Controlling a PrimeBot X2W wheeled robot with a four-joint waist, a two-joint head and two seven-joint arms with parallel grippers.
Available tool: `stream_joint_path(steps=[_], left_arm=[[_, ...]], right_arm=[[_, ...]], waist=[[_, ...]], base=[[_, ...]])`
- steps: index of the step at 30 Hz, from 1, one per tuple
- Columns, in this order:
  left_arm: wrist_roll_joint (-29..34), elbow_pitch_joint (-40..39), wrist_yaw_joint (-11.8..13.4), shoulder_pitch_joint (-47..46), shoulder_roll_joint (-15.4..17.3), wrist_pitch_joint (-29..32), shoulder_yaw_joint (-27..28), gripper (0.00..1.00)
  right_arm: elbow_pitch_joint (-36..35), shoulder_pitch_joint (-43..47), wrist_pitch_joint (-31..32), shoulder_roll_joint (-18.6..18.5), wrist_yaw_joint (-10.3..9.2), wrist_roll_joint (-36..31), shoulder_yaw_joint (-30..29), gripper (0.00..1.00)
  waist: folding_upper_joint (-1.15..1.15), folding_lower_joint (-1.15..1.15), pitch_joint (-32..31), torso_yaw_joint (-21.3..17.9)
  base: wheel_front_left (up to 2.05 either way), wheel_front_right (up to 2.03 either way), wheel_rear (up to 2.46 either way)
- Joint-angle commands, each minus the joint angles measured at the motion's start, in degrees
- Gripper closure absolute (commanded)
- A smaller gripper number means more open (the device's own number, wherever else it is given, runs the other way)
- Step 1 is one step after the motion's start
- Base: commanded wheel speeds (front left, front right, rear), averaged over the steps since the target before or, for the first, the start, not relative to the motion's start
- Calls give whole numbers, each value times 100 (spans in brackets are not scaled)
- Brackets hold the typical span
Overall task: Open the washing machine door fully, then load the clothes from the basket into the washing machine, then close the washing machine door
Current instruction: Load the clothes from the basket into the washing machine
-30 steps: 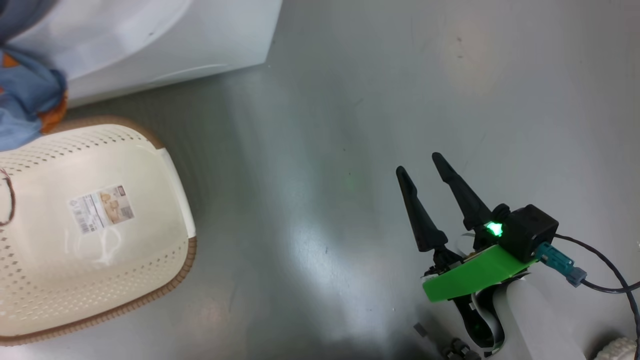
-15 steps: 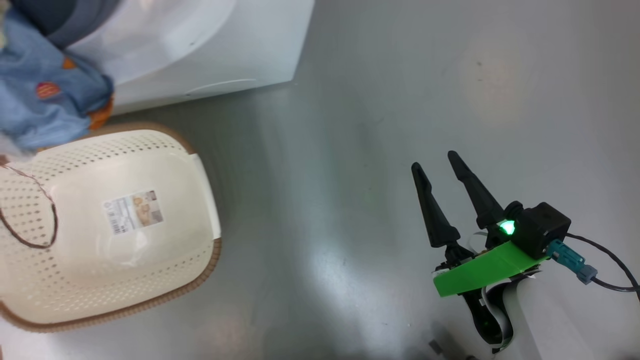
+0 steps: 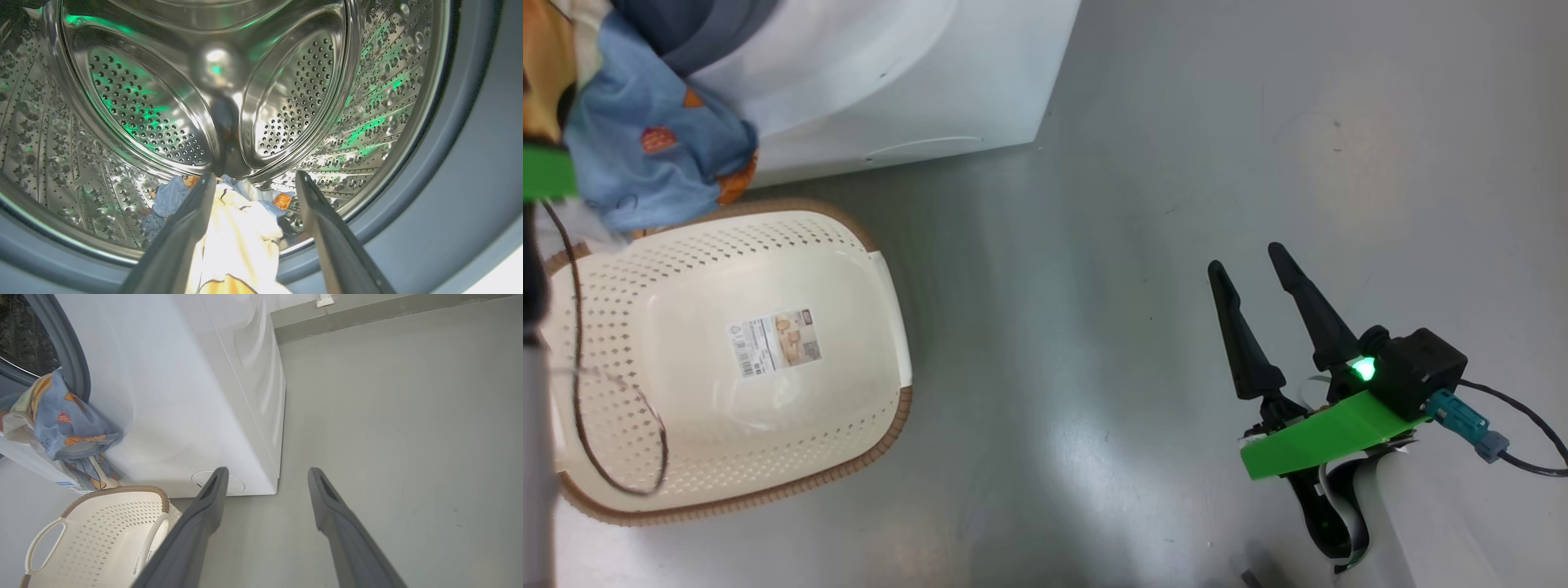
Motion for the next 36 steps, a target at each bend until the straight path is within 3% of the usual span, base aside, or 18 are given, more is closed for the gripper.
stream_joint_path(steps=[1,15,36], left_arm=[[54,-268,-16,253,249,-28,221,0],[571,-1546,-16,1890,-272,-28,753,0],[913,-1923,-16,3742,-826,-28,1106,0]], right_arm=[[-116,48,-27,23,9,-61,117,0],[-110,103,-27,23,9,-126,22,0],[-32,147,-27,23,9,-209,33,0]], waist=[[0,0,-14,19],[0,0,-98,209],[0,0,-240,310]], base=[[0,0,0],[0,0,0],[0,0,0]])
